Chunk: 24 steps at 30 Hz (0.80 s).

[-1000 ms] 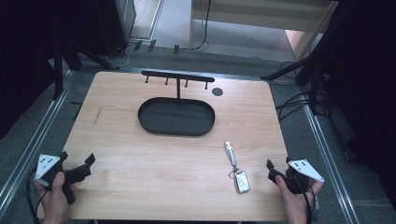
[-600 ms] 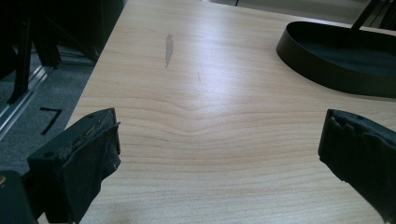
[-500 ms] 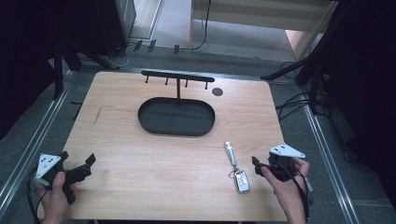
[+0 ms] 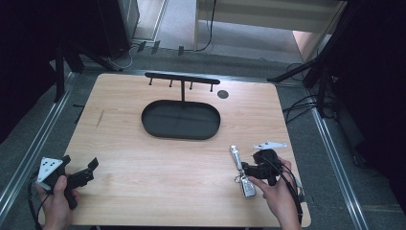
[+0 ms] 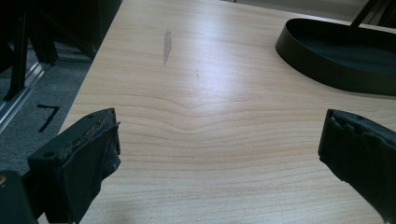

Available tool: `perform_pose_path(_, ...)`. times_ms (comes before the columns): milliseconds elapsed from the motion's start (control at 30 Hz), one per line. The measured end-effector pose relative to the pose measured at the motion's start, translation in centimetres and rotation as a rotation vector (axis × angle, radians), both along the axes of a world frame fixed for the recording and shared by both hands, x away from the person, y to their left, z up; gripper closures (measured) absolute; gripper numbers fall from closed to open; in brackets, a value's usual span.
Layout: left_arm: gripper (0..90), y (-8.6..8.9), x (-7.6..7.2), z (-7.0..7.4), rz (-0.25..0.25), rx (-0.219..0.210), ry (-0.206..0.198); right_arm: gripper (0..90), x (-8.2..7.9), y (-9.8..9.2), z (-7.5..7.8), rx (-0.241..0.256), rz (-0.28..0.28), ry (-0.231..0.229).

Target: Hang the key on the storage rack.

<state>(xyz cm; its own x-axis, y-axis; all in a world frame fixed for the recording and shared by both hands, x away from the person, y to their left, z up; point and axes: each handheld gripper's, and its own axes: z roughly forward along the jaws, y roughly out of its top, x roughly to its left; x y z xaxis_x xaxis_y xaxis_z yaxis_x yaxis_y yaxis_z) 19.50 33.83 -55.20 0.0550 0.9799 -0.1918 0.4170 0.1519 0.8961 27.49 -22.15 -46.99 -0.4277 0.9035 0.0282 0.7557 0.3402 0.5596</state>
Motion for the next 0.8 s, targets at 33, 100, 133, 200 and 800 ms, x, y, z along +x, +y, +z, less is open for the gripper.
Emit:
perform_pose_path(33,0.0,0.0,0.0,0.0,0.0,0.0,0.0,51.2,0.0,0.0,0.0,0.0,0.0,0.0)
perform_pose_path(100,0.0,0.0,0.0,0.0,-0.003,0.002,0.002,52.4,0.5,0.3,-0.4,0.037,-0.003,0.068)
perform_pose_path(133,0.0,0.0,0.1,0.0,-0.002,0.001,0.0,51.0,0.6,0.5,-0.6,0.011,-0.002,0.067)
perform_pose_path(200,0.0,0.0,0.1,0.0,-0.003,0.0,0.003,47.6,0.8,1.0,-1.1,-0.052,-0.008,0.087)
perform_pose_path(800,0.0,0.0,0.1,0.0,-0.004,0.003,0.001,58.6,2.5,2.5,-3.0,-0.057,-0.01,0.18)
